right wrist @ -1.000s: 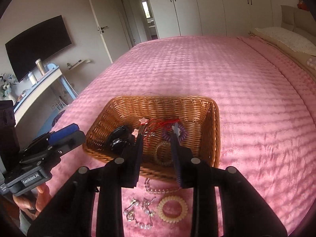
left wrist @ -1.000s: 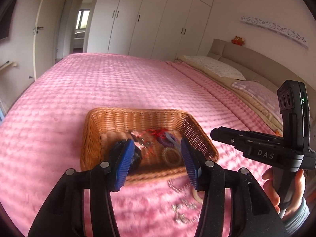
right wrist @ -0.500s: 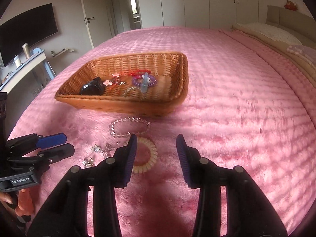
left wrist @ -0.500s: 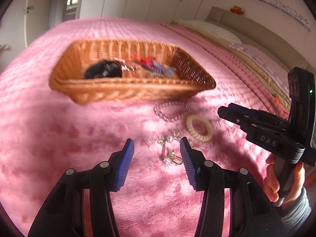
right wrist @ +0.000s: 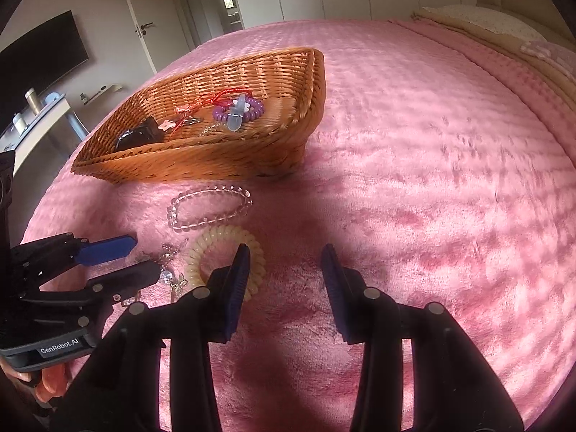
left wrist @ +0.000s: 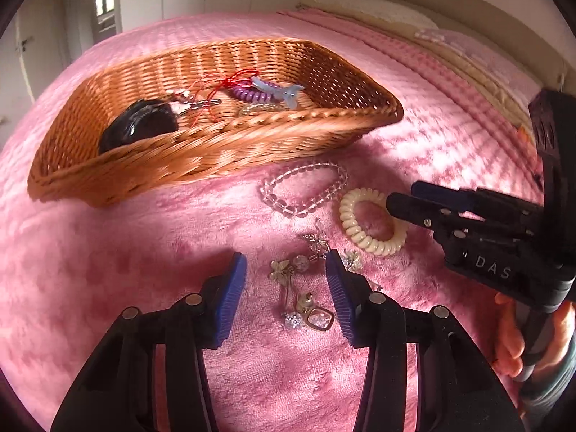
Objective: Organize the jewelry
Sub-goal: 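Grasp the silver charm chain with the left tool while the right tool grasps the beige coil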
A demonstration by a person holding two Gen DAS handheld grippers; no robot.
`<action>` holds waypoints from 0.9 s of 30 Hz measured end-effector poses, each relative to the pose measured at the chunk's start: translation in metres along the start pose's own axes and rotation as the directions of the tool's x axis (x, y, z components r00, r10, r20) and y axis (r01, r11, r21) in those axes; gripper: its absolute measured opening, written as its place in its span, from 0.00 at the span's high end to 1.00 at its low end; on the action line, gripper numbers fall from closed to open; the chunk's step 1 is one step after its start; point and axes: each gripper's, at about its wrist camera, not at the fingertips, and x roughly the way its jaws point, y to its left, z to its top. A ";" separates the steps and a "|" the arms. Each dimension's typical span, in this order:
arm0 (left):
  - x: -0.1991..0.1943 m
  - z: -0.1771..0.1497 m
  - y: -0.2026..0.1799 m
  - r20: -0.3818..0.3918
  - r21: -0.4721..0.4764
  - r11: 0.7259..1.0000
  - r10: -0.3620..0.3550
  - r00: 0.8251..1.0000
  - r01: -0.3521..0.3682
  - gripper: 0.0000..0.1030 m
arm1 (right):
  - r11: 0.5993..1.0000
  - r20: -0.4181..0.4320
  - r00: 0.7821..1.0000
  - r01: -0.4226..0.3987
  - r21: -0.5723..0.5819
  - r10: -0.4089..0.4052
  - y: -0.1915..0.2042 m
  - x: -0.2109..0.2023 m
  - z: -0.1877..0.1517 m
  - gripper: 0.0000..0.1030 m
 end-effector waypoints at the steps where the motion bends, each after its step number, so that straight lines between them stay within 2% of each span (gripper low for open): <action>1: 0.000 -0.002 -0.003 0.000 0.021 1.000 0.007 1.000 -0.007 0.58 | 1.000 0.001 1.000 0.002 -0.004 -0.002 0.001 0.000 0.000 0.63; 5: -0.003 -0.009 -0.006 0.002 0.056 0.998 0.024 1.000 -0.024 0.58 | 0.999 -0.001 1.000 0.013 -0.036 -0.013 0.011 0.005 0.001 0.63; 9: -0.006 -0.007 0.009 -0.001 -0.008 1.000 0.022 1.000 -0.022 0.72 | 0.999 -0.016 0.999 0.034 -0.043 -0.035 0.013 0.010 0.002 0.63; 11: -0.007 -0.007 0.020 0.003 -0.048 0.999 0.009 1.000 -0.009 0.72 | 0.999 -0.016 1.000 0.026 -0.037 -0.027 0.012 0.011 0.002 0.63; 18: -0.010 -0.010 0.067 0.003 -0.232 0.966 -0.114 0.994 0.111 0.82 | 0.999 -0.017 1.000 0.016 -0.030 -0.016 0.008 0.009 0.001 0.63; 27: -0.023 -0.026 0.085 0.024 -0.295 0.935 -0.197 0.980 0.195 0.82 | 0.999 -0.027 1.000 0.008 -0.038 -0.009 0.008 0.012 0.000 0.63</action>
